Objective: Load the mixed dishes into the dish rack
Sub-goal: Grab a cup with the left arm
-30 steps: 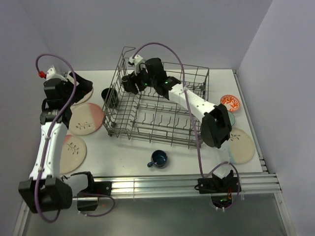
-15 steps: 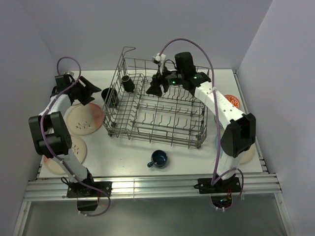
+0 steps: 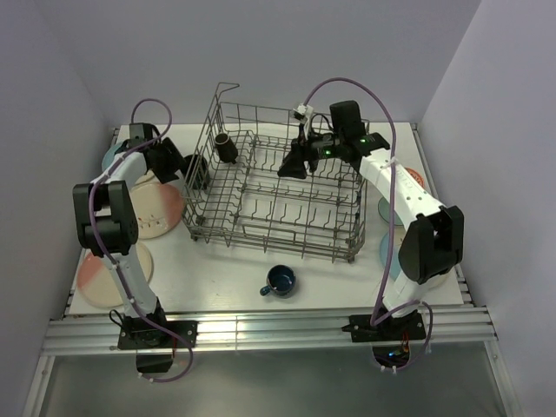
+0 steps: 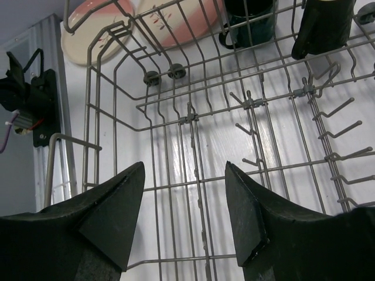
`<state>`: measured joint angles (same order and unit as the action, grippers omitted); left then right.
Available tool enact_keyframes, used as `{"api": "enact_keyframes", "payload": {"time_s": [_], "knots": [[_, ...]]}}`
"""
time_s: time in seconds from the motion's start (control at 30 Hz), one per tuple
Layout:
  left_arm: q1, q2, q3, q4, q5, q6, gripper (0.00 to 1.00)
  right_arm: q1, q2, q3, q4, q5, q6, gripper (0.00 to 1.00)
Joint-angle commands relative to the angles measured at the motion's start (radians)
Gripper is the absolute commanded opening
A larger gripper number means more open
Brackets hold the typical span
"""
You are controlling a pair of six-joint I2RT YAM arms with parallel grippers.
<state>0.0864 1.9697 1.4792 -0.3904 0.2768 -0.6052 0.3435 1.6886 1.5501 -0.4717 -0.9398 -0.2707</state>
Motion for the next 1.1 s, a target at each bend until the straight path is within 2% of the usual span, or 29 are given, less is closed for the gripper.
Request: {"api": "enact_keyframes", "payload": {"time_s": [0.0, 0.1, 0.2, 0.3, 0.43, 0.57, 0.83, 1.07], "knots": [[-0.013, 0.027, 0.055, -0.077, -0.106, 0.059, 0.62, -0.02, -0.073, -0.021, 0.018, -0.053, 0.008, 0.64], [-0.023, 0.049, 0.069, -0.08, -0.105, 0.067, 0.57, -0.026, -0.083, -0.042, 0.022, -0.057, 0.011, 0.64], [-0.028, 0.069, 0.085, -0.087, -0.105, 0.067, 0.47, -0.031, -0.084, -0.054, 0.028, -0.062, 0.021, 0.64], [-0.028, 0.075, 0.096, -0.084, -0.103, 0.062, 0.3, -0.031, -0.087, -0.059, 0.035, -0.067, 0.031, 0.63], [-0.025, 0.083, 0.138, -0.096, -0.105, 0.058, 0.13, -0.032, -0.092, -0.065, 0.036, -0.071, 0.039, 0.63], [-0.013, 0.077, 0.168, -0.11, -0.117, 0.059, 0.0, -0.037, -0.101, -0.085, 0.036, -0.074, 0.041, 0.63], [0.064, -0.011, 0.216, -0.117, -0.18, 0.055, 0.0, -0.041, -0.11, -0.102, 0.031, -0.085, 0.038, 0.63], [0.153, -0.153, 0.227, -0.041, -0.128, 0.015, 0.0, -0.04, -0.102, -0.099, 0.028, -0.094, 0.045, 0.63]]}}
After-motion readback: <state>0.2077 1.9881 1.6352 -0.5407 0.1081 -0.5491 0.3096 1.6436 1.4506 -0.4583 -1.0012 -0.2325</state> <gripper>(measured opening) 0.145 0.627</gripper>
